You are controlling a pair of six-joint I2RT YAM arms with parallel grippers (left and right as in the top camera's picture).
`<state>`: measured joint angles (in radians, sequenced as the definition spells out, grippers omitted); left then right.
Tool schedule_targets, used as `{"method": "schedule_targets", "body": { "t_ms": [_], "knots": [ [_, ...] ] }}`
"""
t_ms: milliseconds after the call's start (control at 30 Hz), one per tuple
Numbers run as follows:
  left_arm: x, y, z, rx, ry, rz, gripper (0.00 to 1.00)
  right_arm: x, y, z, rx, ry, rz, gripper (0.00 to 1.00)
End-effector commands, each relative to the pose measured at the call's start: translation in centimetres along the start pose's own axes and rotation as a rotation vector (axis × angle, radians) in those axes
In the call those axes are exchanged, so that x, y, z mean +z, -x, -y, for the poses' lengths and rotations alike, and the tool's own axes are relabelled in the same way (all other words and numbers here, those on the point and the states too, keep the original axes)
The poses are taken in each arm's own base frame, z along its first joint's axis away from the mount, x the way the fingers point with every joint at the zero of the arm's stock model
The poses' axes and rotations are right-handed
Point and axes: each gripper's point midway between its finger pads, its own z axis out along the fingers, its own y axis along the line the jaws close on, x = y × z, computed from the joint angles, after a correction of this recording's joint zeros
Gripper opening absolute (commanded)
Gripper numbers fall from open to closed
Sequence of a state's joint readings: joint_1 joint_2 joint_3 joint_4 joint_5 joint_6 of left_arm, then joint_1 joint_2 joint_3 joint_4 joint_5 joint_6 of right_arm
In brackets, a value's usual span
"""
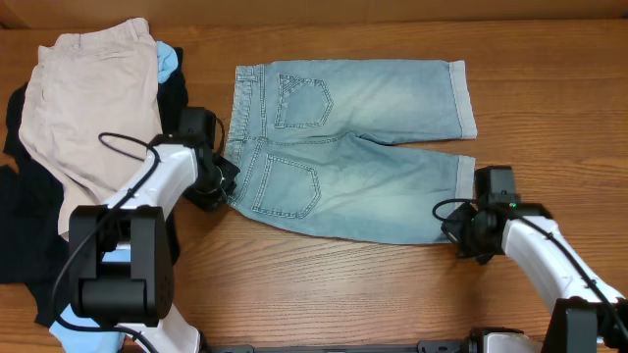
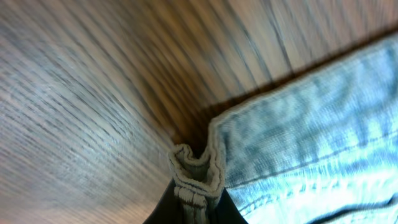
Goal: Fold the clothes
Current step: 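Lift the shorts and fold one leg over the other lengthwise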
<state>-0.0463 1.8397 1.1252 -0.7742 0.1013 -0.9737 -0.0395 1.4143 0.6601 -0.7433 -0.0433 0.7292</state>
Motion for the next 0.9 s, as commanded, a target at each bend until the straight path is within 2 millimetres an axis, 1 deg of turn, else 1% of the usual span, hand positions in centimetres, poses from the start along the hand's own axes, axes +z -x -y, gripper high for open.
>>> {"method": "schedule_targets", "body": {
  "t_ms": [0, 100, 133, 233, 300, 333, 433, 533, 600, 667, 733, 867],
  "knots": [
    [-2.7, 0.2, 2.7, 0.319, -0.094, -0.076, 0.04, -3.6, 3.7, -1.8, -0.024, 0.038, 0.100, 0.04],
    [-6.6, 1.0, 2.9, 0.370, -0.060, -0.082, 0.04, -7.7, 5.8, -3.1, -0.048, 0.078, 0.156, 0.04],
    [-7.9, 1.2, 2.9, 0.386, -0.050, -0.076, 0.04, -9.4, 6.4, -3.5, -0.061, 0.092, 0.178, 0.04],
    [-12.0, 2.3, 3.0, 0.419, -0.002, -0.026, 0.04, -14.1, 7.8, -4.3, -0.092, 0.126, 0.237, 0.04],
    [-14.8, 2.7, 2.9, 0.436, 0.030, 0.013, 0.04, -16.8, 8.3, -4.5, -0.108, 0.143, 0.270, 0.04],
    [-16.7, 2.8, 2.7, 0.453, 0.045, 0.032, 0.04, -18.6, 8.4, -4.4, -0.117, 0.152, 0.292, 0.04],
    [-19.7, 2.6, 2.3, 0.462, 0.058, 0.055, 0.04, -21.7, 8.3, -4.2, -0.134, 0.169, 0.330, 0.04],
    [-22.0, 1.9, 1.6, 0.462, 0.061, 0.058, 0.04, -23.6, 7.4, -3.6, -0.141, 0.178, 0.345, 0.04],
    [-22.7, 1.5, 1.6, 0.492, 0.046, 0.063, 0.04, -24.4, 6.6, -3.0, -0.145, 0.177, 0.346, 0.04],
    [-23.1, 1.1, 1.7, 0.508, 0.035, 0.070, 0.04, -24.9, 6.0, -2.6, -0.151, 0.180, 0.354, 0.04],
    [-23.2, 1.0, 1.7, 0.516, 0.042, 0.078, 0.04, -25.2, 5.9, -2.6, -0.158, 0.186, 0.365, 0.04],
    [-22.6, 1.2, 1.2, 0.493, 0.094, 0.096, 0.04, -25.1, 7.1, -3.4, -0.181, 0.198, 0.390, 0.04]
  ]
}}
